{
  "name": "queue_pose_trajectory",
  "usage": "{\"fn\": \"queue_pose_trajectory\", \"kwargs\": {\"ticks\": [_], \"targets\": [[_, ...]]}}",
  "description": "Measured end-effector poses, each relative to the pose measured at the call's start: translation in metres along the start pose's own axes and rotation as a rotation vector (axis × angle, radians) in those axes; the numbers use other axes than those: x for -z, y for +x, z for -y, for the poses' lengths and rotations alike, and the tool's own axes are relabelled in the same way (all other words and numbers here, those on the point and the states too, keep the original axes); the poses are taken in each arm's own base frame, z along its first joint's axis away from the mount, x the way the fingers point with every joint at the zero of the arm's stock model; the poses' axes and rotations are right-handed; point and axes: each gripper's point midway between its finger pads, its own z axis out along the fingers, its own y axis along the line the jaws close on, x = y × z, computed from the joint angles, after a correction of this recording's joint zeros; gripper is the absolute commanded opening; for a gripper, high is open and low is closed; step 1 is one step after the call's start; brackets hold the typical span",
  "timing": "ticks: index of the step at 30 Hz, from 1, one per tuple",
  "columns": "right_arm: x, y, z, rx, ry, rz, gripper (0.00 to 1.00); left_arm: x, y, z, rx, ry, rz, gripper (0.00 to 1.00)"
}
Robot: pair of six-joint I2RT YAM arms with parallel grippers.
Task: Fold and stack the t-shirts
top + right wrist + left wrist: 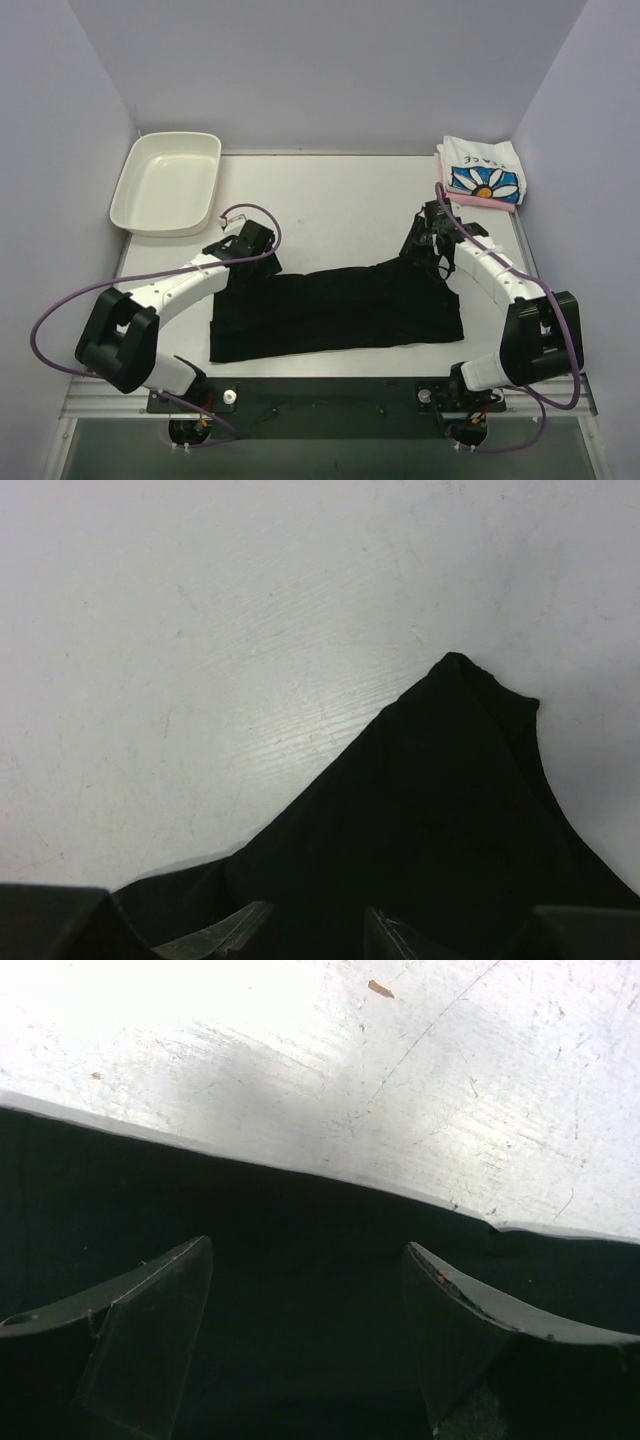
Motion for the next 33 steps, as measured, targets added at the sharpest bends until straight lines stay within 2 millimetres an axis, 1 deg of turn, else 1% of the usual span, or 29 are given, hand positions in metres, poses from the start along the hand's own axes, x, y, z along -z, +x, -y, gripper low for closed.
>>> {"fn": "queue_pose_trajectory", "kwargs": {"ticks": [7, 9, 14, 18, 22, 27, 33], "targets": [[0.001, 0.01, -0.009, 0.034, -0.02, -0.02, 0.39, -0.013, 0.006, 0.003, -0.008, -0.009, -0.019, 0.85], [0.001, 0.015, -0.01, 0.043, -0.021, -0.027, 0.36, -0.015, 0.006, 0.005, -0.005, -0.003, -0.018, 0.85], [-0.003, 0.033, -0.003, 0.059, -0.005, -0.064, 0.34, -0.02, 0.011, 0.007, -0.008, -0.005, -0.031, 0.84], [-0.003, 0.046, 0.005, 0.064, 0.01, -0.086, 0.34, -0.022, 0.013, 0.007, -0.01, -0.005, -0.038, 0.84], [0.001, 0.048, 0.008, 0.063, 0.009, -0.08, 0.33, -0.022, 0.012, 0.009, -0.004, 0.0, -0.034, 0.84], [0.001, 0.049, 0.007, 0.068, 0.009, -0.081, 0.33, -0.023, 0.012, 0.01, 0.004, 0.001, -0.032, 0.84], [-0.001, 0.058, 0.007, 0.081, 0.011, -0.096, 0.32, -0.023, 0.012, 0.01, 0.009, 0.002, -0.033, 0.84]]}}
